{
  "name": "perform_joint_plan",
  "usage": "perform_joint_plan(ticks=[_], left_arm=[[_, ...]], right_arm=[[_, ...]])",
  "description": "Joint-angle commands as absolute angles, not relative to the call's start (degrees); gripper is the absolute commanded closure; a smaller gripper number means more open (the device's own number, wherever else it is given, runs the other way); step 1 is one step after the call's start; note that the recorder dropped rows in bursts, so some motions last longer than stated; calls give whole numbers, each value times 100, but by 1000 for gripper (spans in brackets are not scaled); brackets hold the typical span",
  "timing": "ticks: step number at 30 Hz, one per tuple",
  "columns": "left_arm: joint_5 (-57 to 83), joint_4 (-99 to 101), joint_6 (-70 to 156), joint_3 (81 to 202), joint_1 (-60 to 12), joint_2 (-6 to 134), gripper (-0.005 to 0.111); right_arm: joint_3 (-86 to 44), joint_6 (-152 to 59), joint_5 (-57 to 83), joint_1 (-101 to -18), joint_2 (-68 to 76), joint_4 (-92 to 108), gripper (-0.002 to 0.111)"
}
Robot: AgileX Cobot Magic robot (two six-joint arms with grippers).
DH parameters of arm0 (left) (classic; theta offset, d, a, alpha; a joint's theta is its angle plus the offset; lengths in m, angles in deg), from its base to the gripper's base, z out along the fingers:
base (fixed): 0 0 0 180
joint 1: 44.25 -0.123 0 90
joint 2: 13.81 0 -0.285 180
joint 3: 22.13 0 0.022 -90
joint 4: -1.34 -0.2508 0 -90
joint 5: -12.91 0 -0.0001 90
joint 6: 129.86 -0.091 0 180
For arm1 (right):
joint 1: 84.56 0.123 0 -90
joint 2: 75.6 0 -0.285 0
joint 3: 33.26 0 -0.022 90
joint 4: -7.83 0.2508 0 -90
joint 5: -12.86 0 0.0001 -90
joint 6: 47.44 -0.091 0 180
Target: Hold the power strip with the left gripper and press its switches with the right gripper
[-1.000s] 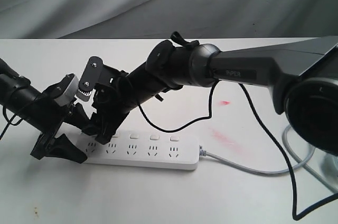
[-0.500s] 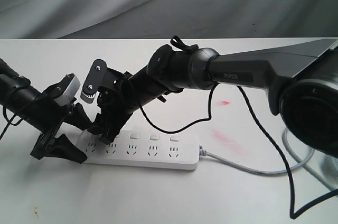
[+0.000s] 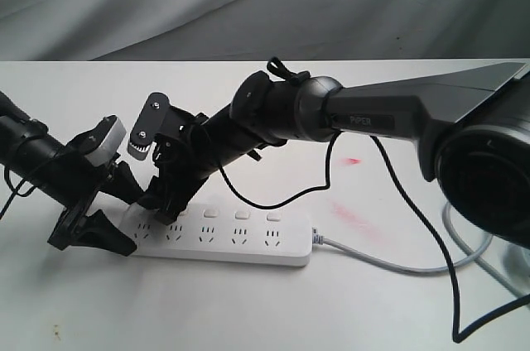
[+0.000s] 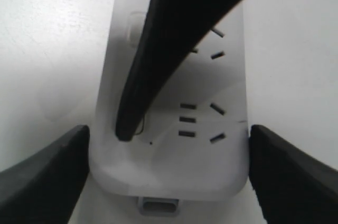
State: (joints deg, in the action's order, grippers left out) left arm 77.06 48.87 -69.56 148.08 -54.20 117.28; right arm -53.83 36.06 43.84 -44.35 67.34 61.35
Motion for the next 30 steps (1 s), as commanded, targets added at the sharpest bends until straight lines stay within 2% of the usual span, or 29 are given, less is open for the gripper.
perform_joint_plan(ticks=[1,30], left_arm=[[7584,4783,-6978,14820,-5401,11725,66],[7584,4783,-6978,14820,-5401,11725,66]], right_arm=[[-5385,3440,4535,-4447,6866,5672,46],[-5385,3053,4575,-4447,7087,4995,46]])
